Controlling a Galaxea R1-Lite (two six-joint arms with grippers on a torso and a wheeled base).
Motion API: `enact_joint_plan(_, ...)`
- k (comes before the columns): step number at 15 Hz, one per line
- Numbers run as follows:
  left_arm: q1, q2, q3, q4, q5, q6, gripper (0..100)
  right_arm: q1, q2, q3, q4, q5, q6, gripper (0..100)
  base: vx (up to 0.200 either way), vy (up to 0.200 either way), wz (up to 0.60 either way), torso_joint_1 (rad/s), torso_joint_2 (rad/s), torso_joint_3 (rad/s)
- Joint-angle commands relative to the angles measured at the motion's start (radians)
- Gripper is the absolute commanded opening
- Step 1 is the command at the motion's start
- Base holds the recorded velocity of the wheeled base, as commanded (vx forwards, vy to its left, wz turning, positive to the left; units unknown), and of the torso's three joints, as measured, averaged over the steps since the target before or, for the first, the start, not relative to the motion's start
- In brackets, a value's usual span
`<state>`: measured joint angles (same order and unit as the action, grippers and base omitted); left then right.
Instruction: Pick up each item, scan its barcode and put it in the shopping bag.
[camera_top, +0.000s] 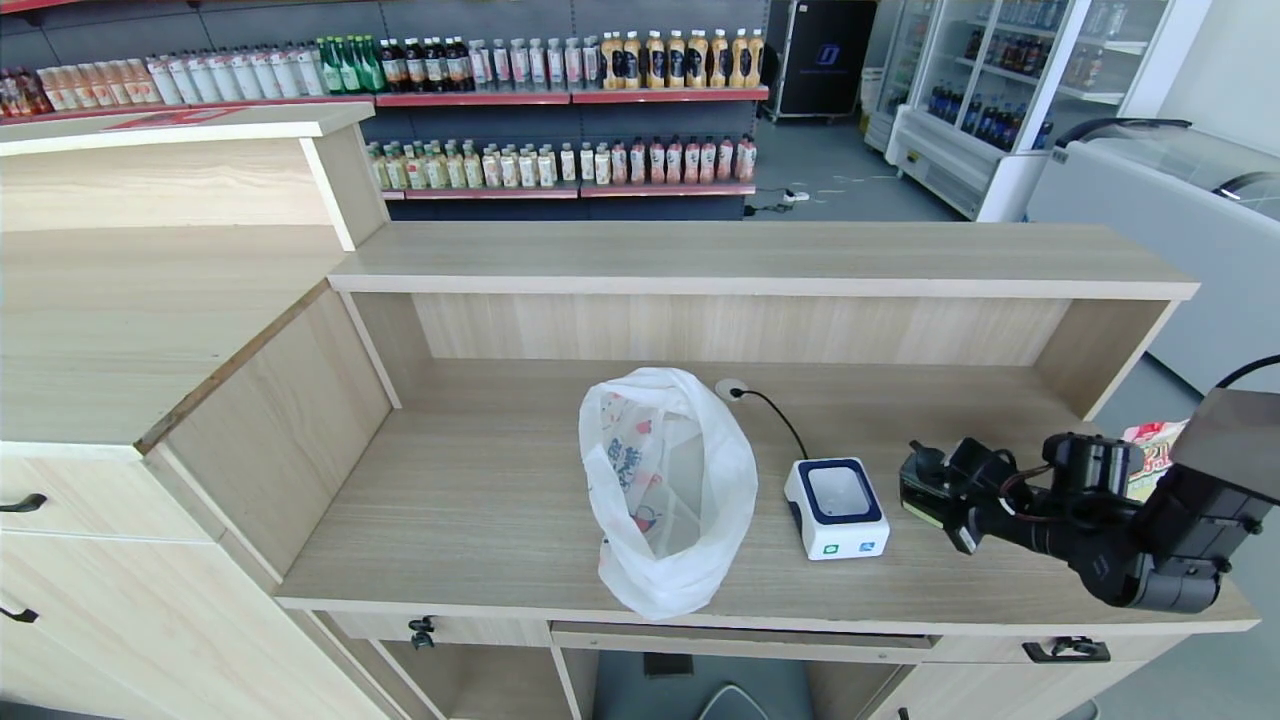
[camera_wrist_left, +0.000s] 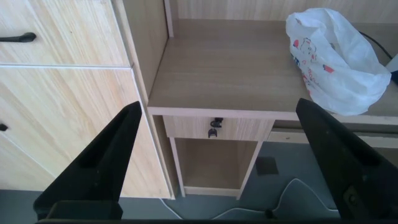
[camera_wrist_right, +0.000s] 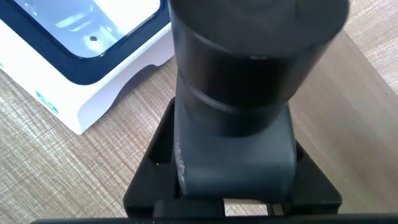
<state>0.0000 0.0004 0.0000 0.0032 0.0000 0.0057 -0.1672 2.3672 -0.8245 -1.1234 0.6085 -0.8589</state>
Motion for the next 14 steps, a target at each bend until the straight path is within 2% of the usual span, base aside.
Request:
enact_joint_plan(1, 0.000, 0.000, 0.000, 0.000, 0.000, 0.000, 100, -0.015, -0.097, 0.038, -0.004, 0.002, -0.017, 0, 0.000, 0.000, 0.00, 0.000, 0.00, 0.000)
enact_joint_plan(4, 0.000, 0.000, 0.000, 0.000, 0.000, 0.000, 100, -0.075, -0.263, 0.150, -0.012, 0.002, -0.083, 0, 0.000, 0.000, 0.00, 0.000, 0.00, 0.000)
enact_joint_plan(7, 0.000, 0.000, 0.000, 0.000, 0.000, 0.000, 100, -0.196, -0.579, 0.349, -0.024, 0.011, -0.223, 0, 0.000, 0.000, 0.00, 0.000, 0.00, 0.000)
enact_joint_plan(8, 0.000, 0.000, 0.000, 0.000, 0.000, 0.000, 100, -0.216, -0.620, 0.377, -0.039, 0.014, -0.242, 0, 0.000, 0.000, 0.00, 0.000, 0.00, 0.000)
enact_joint_plan(9, 0.000, 0.000, 0.000, 0.000, 0.000, 0.000, 100, -0.256, -0.726, 0.403, -0.041, 0.073, -0.305, 0, 0.000, 0.000, 0.00, 0.000, 0.00, 0.000)
enact_joint_plan(11, 0.000, 0.000, 0.000, 0.000, 0.000, 0.000, 100, -0.258, -0.824, 0.398, -0.050, 0.229, -0.497, 0, 0.000, 0.000, 0.00, 0.000, 0.00, 0.000)
enact_joint_plan(12, 0.000, 0.001, 0.000, 0.000, 0.000, 0.000, 100, -0.258, -0.826, 0.398, -0.052, 0.238, -0.506, 0, 0.000, 0.000, 0.00, 0.000, 0.00, 0.000)
enact_joint_plan(13, 0.000, 0.000, 0.000, 0.000, 0.000, 0.000, 100, -0.181, -0.872, 0.396, -0.082, 0.381, -0.741, 0, 0.000, 0.000, 0.00, 0.000, 0.00, 0.000)
enact_joint_plan(14, 0.000, 0.000, 0.000, 0.000, 0.000, 0.000, 100, -0.110, -0.890, 0.396, -0.105, 0.421, -0.822, 0, 0.000, 0.000, 0.00, 0.000, 0.00, 0.000)
